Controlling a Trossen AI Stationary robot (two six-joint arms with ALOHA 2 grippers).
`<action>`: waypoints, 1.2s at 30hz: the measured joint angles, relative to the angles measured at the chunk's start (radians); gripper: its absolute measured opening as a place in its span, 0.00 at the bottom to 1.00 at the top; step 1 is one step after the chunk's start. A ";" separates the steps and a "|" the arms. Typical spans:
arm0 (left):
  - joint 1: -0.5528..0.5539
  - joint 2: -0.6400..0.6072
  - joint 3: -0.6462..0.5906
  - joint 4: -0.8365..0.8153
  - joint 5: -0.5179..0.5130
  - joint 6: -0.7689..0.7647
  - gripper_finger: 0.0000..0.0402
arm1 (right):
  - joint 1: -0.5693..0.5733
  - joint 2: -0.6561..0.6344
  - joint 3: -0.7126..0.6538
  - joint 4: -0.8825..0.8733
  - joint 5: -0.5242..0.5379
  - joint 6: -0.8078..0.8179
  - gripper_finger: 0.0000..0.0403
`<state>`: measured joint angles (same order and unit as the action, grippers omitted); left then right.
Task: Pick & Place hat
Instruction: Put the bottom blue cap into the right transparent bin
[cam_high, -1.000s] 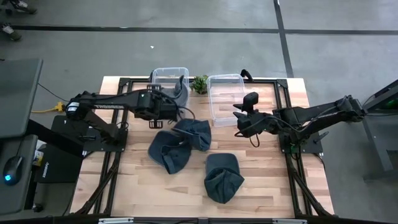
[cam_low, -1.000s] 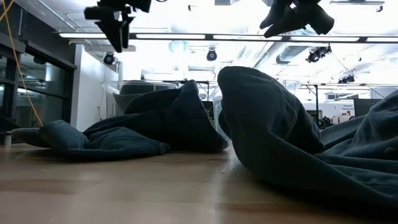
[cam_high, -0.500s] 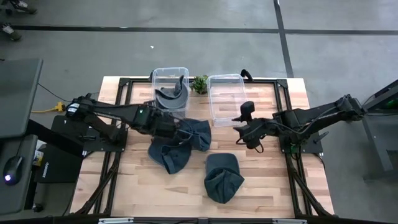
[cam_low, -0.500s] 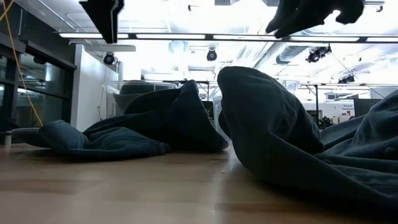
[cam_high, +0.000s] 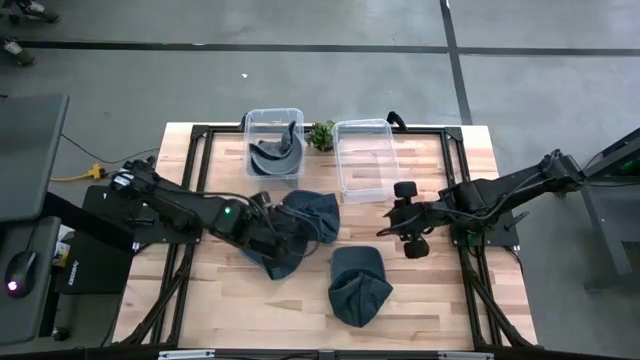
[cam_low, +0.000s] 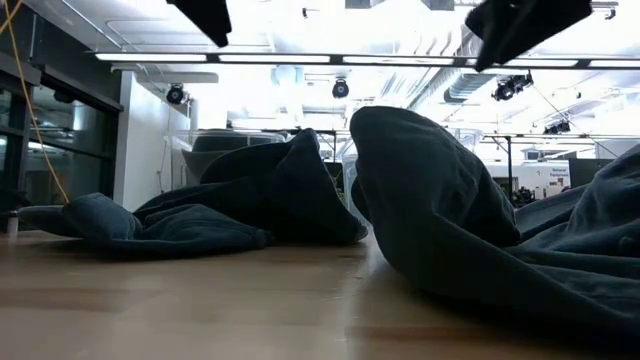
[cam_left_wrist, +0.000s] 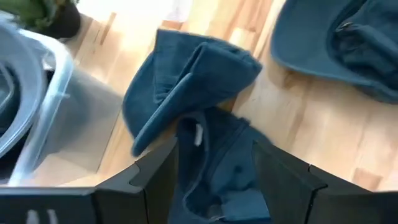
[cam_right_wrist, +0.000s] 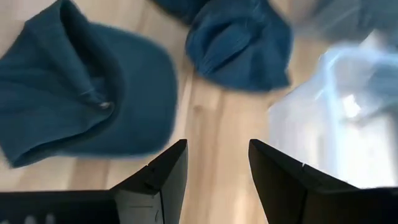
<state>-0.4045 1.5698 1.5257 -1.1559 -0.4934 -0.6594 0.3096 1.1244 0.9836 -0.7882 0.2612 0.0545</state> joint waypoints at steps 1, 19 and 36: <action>-0.003 0.011 0.002 0.013 -0.009 0.000 0.50 | 0.000 0.000 0.000 -0.019 -0.013 0.035 0.41; -0.015 0.125 0.002 -0.066 -0.161 0.000 0.50 | 0.013 -0.094 -0.361 0.236 -0.279 0.692 0.41; -0.015 0.125 0.001 -0.067 -0.172 0.005 0.50 | 0.013 -0.188 -0.765 0.875 -0.384 1.199 0.61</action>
<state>-0.4196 1.6949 1.5269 -1.2224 -0.6656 -0.6544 0.3226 0.9360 0.2185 0.0870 -0.1225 1.2531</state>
